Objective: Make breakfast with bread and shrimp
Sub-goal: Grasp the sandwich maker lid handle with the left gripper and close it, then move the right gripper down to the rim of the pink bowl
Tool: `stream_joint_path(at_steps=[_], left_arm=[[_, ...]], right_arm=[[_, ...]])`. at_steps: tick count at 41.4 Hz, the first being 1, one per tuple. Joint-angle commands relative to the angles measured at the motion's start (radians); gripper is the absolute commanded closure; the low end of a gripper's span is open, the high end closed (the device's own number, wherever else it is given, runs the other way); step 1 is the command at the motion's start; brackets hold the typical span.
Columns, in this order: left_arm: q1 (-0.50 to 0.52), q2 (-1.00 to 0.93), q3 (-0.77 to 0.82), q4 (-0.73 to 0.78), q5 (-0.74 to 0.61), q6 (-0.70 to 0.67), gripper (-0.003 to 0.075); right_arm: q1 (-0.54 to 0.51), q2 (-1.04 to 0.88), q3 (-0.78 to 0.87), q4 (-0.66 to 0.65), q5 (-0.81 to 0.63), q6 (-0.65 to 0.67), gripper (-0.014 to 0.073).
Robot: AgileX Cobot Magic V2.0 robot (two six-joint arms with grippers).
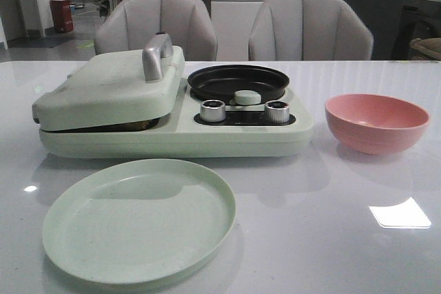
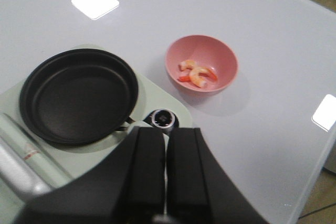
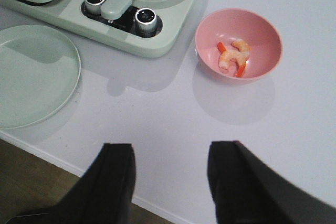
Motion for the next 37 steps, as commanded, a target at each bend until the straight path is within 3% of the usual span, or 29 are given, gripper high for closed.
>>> stream_joint_path(at_steps=[1,14,27,31,37], left_arm=[[-0.061,-0.097,0.046,-0.018,-0.078,0.006,0.0576],[-0.231,-0.208,0.228,0.094,-0.105,-0.049,0.0574],[-0.237,-0.303,0.269,0.514,-0.129,-0.516,0.0574],[-0.237,-0.334,0.276,0.524,-0.118,-0.529,0.0574],[-0.237,-0.392,0.331,0.548,-0.129,-0.578,0.0574]], right_arm=[[0.0,-0.006,-0.026,-0.021,-0.08,-0.009,0.0153],[0.0,-0.006,-0.026,-0.021,-0.108,-0.009,0.0153],[-0.006,0.027,-0.026,-0.112,-0.104,0.05,0.0153],[-0.061,0.066,-0.026,-0.183,-0.103,0.143,0.0153],[-0.185,0.137,-0.055,-0.17,-0.092,0.169,0.0153]])
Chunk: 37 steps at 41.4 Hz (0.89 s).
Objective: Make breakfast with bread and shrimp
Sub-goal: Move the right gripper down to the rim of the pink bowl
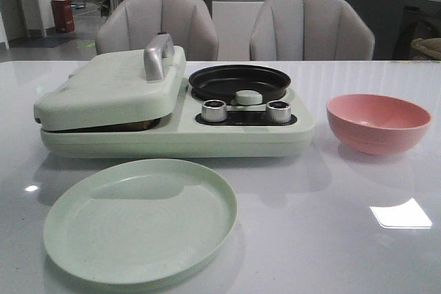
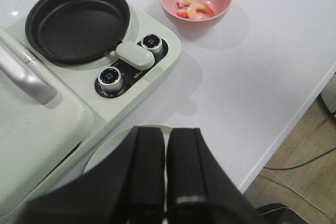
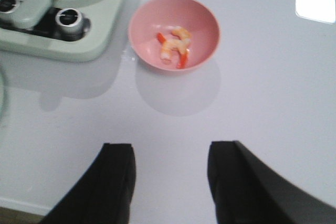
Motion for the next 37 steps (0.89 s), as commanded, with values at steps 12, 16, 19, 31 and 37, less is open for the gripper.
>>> stream_joint_path(at_steps=[12,16,19,31,37], left_arm=[[-0.005,-0.182,0.169,0.246,-0.109,-0.337,0.0575],[-0.005,-0.213,0.203,0.25,-0.109,-0.344,0.0575],[-0.005,-0.231,0.219,0.243,-0.105,-0.344,0.0575],[-0.005,-0.223,0.223,0.243,-0.122,-0.344,0.0575],[-0.005,-0.22,0.223,0.243,-0.125,-0.344,0.0576]], right_arm=[[-0.3,0.229,-0.124,0.146,-0.066,-0.116,0.0155],[-0.358,0.305,-0.154,0.266,-0.064,-0.238,0.0155],[-0.402,0.368,-0.179,0.355,-0.06,-0.32,0.0155],[-0.448,0.62,-0.319,0.539,-0.041,-0.538,0.0155],[-0.448,0.721,-0.399,0.539,-0.057,-0.539,0.0155]])
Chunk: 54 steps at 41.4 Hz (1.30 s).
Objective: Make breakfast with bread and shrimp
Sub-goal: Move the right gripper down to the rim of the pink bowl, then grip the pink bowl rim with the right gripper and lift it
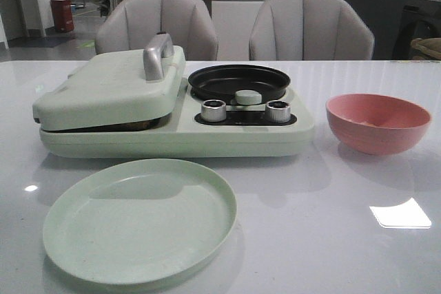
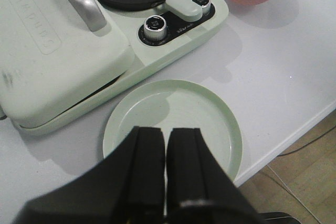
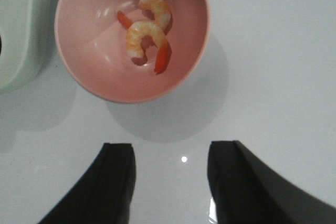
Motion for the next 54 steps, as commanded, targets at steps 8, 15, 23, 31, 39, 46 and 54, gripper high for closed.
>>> stream_joint_path(at_steps=[8,15,23,31,39,46,54], left_arm=[[-0.005,-0.006,-0.027,0.004,-0.083,-0.009,0.0576],[-0.005,-0.006,-0.027,0.004,-0.092,-0.009,0.0576],[-0.005,-0.006,-0.027,0.004,-0.095,-0.009,0.0576],[-0.005,-0.006,-0.027,0.004,-0.095,-0.009,0.0576],[-0.005,-0.006,-0.027,0.004,-0.096,-0.009,0.0576],[-0.005,-0.006,-0.027,0.004,-0.096,-0.009,0.0576],[-0.005,-0.006,-0.027,0.004,-0.096,-0.009,0.0576]], right_arm=[[-0.002,0.136,-0.167,0.022,-0.072,-0.031,0.0155],[-0.002,0.234,-0.246,0.022,-0.071,-0.051,0.0155],[-0.002,0.338,-0.314,0.022,-0.066,-0.053,0.0155],[-0.002,0.401,-0.35,0.025,-0.067,-0.053,0.0155],[-0.002,0.436,-0.351,0.026,-0.086,-0.053,0.0155],[-0.002,0.445,-0.351,0.03,-0.095,-0.053,0.0214],[-0.002,0.445,-0.351,0.058,-0.096,-0.053,0.0398]])
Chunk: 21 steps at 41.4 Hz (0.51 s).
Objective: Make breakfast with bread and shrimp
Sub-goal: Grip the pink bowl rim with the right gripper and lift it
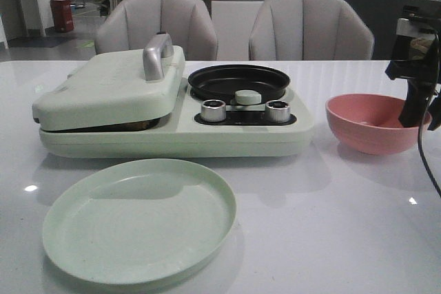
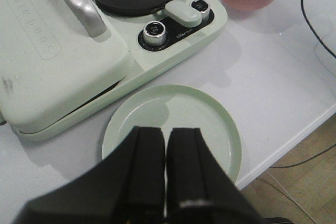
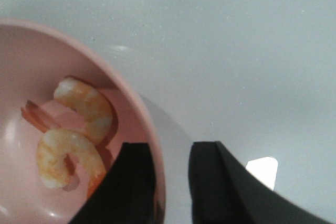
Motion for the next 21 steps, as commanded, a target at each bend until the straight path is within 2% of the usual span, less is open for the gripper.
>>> stream_joint_path(at_steps=[1,10,21], left_arm=[[-0.005,-0.006,-0.027,0.002,-0.079,-0.008,0.0576],[-0.005,-0.006,-0.027,0.002,-0.079,-0.008,0.0576],[-0.005,-0.006,-0.027,0.002,-0.079,-0.008,0.0576]], right_arm=[[-0.002,-0.059,-0.032,0.032,-0.03,-0.012,0.0415],[-0.002,-0.059,-0.032,0.035,-0.029,-0.012,0.0561],[0.006,-0.143,-0.032,0.028,-0.077,-0.014,0.0575]])
